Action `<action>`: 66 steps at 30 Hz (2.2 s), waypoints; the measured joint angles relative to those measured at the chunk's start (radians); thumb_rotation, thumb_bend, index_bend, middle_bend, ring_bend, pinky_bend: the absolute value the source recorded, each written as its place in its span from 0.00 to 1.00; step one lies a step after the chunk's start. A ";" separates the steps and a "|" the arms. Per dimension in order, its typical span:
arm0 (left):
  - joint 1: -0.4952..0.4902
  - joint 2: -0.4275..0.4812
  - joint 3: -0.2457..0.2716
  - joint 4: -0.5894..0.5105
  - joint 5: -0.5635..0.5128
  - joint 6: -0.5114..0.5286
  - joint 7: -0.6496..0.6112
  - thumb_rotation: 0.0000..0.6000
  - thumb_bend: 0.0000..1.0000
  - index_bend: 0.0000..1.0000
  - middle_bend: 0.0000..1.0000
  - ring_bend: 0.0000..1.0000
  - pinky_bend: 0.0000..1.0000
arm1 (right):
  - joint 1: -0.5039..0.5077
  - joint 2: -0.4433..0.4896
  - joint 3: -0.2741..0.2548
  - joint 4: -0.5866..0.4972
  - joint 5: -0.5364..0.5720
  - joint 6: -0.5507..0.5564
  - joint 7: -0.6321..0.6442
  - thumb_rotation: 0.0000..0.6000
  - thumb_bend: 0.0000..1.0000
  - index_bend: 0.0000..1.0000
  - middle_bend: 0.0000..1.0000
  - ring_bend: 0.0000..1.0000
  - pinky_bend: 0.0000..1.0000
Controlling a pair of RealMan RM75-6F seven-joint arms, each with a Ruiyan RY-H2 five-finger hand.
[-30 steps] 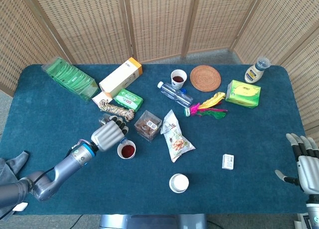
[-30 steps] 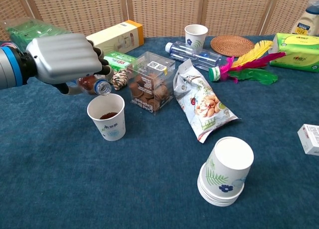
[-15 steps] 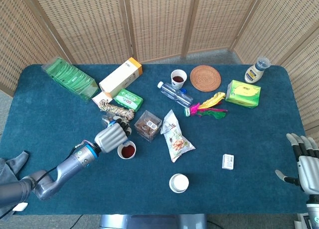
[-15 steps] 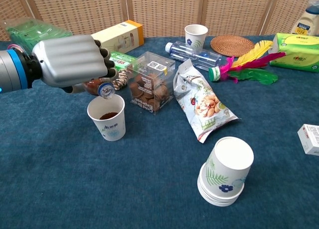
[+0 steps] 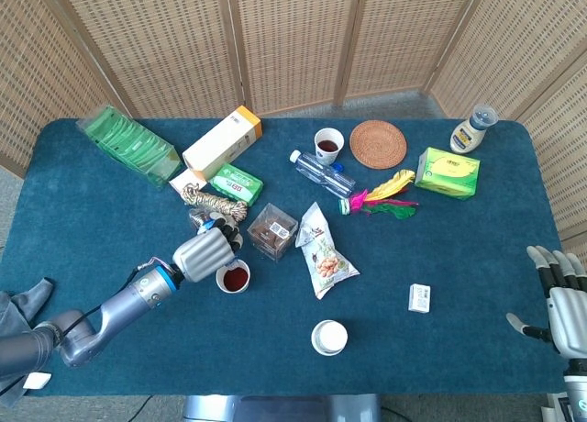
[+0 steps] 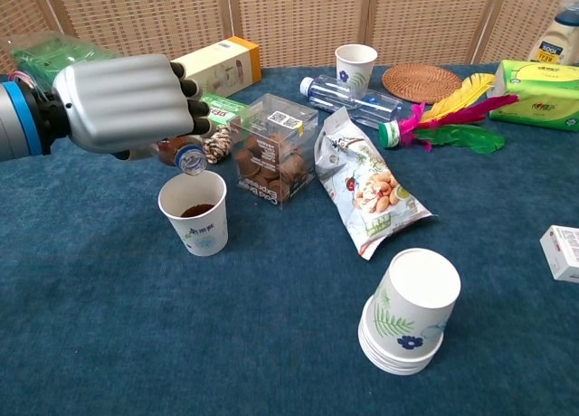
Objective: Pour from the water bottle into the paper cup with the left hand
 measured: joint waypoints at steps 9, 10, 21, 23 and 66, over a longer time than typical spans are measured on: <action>-0.008 0.011 0.012 0.034 0.072 0.031 -0.009 1.00 0.50 0.59 0.47 0.31 0.40 | 0.000 0.001 0.000 -0.001 0.000 -0.001 0.003 1.00 0.00 0.00 0.00 0.00 0.00; -0.008 0.013 0.014 0.035 0.076 0.032 -0.009 1.00 0.50 0.59 0.47 0.30 0.40 | 0.000 0.001 0.000 -0.001 0.000 -0.001 0.004 1.00 0.00 0.00 0.00 0.00 0.00; -0.007 0.001 0.014 0.051 0.103 0.040 -0.006 1.00 0.50 0.60 0.47 0.31 0.40 | -0.001 0.002 0.001 0.000 0.001 -0.001 0.008 1.00 0.00 0.00 0.00 0.00 0.00; -0.008 0.000 0.014 0.054 0.107 0.039 -0.001 1.00 0.50 0.60 0.47 0.30 0.40 | -0.001 0.003 0.001 0.000 0.001 -0.001 0.008 1.00 0.00 0.00 0.00 0.00 0.00; 0.085 0.016 0.006 -0.001 0.053 0.123 -0.262 1.00 0.49 0.59 0.46 0.30 0.41 | -0.003 0.001 -0.003 -0.005 -0.007 0.003 -0.002 1.00 0.00 0.00 0.00 0.00 0.00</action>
